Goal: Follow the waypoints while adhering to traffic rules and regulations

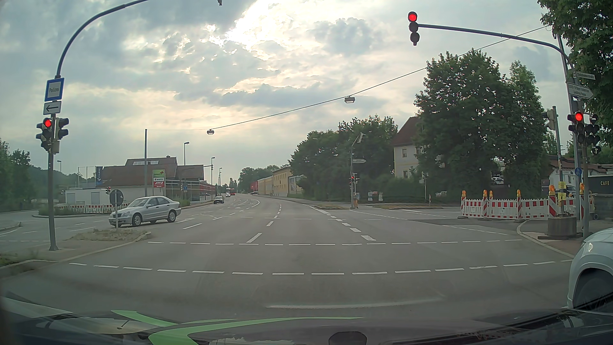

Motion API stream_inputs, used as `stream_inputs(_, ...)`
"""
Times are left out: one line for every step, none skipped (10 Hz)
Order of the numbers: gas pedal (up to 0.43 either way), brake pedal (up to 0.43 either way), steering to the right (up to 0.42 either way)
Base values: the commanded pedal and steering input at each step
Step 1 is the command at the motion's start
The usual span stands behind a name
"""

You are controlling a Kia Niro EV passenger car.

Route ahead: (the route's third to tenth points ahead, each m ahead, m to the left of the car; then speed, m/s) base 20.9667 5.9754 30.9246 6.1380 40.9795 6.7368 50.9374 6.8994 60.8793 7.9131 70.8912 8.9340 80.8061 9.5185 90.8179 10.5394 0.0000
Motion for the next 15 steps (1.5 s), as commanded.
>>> stream_inputs(0.0, 0.256, 0.001)
stream_inputs(0.0, 0.256, 0.0)
stream_inputs(0.0, 0.256, 0.001)
stream_inputs(0.0, 0.256, 0.0)
stream_inputs(0.0, 0.256, 0.001)
stream_inputs(0.0, 0.256, 0.0)
stream_inputs(0.0, 0.256, 0.001)
stream_inputs(0.0, 0.262, 0.0)
stream_inputs(0.0, 0.256, 0.0)
stream_inputs(0.0, 0.256, 0.0)
stream_inputs(0.0, 0.256, 0.001)
stream_inputs(0.0, 0.256, 0.001)
stream_inputs(0.0, 0.256, 0.0)
stream_inputs(0.0, 0.256, 0.001)
stream_inputs(0.0, 0.256, 0.001)
